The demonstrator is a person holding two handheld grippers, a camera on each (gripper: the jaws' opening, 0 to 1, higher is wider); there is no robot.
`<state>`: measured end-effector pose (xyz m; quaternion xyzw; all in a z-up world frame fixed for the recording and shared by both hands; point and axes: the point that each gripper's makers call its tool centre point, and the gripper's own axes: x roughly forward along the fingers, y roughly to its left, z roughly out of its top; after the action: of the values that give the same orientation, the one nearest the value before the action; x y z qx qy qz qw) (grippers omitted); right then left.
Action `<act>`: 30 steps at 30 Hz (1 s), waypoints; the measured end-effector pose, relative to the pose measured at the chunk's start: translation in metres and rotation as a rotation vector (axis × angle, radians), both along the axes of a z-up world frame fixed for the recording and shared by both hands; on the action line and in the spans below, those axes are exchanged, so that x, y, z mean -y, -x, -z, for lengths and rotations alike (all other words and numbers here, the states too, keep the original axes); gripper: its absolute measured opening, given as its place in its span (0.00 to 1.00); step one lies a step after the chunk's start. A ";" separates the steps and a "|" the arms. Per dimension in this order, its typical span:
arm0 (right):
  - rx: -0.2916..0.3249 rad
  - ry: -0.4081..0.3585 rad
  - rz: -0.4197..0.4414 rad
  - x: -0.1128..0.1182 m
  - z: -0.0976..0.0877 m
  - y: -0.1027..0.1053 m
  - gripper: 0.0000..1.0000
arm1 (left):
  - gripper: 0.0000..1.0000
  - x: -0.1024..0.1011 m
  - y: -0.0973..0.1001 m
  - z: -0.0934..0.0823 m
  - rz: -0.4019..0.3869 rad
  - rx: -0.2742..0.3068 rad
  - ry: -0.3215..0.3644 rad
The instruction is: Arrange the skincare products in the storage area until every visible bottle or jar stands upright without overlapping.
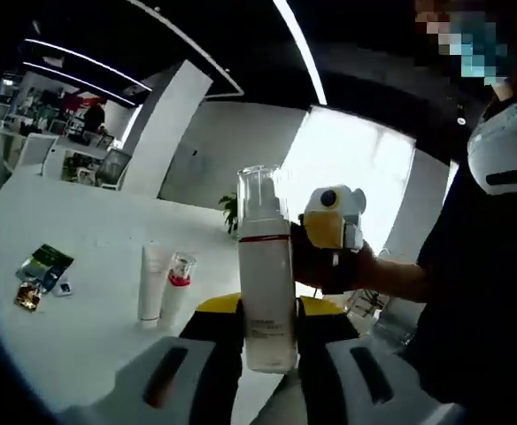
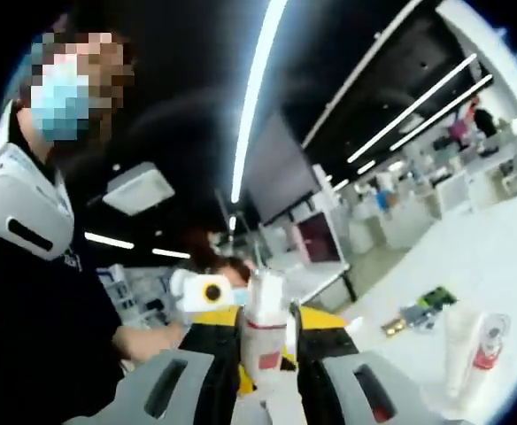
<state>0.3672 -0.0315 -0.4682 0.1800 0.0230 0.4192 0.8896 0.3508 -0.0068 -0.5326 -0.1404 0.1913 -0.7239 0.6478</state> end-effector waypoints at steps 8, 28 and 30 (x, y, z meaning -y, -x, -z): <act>0.058 0.023 -0.284 -0.012 -0.041 0.028 0.37 | 0.27 -0.011 0.020 -0.029 0.243 -0.081 0.103; 0.187 0.226 -0.747 -0.053 -0.025 0.060 0.17 | 0.28 -0.017 0.078 -0.040 0.651 -0.150 0.137; 0.195 0.227 -0.750 -0.053 -0.026 0.061 0.16 | 0.28 -0.019 0.080 -0.039 0.666 -0.145 0.135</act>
<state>0.3061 0.0214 -0.4427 0.0193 0.0485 0.7246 0.6872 0.2709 0.0117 -0.4932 -0.1640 0.2236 -0.8947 0.3501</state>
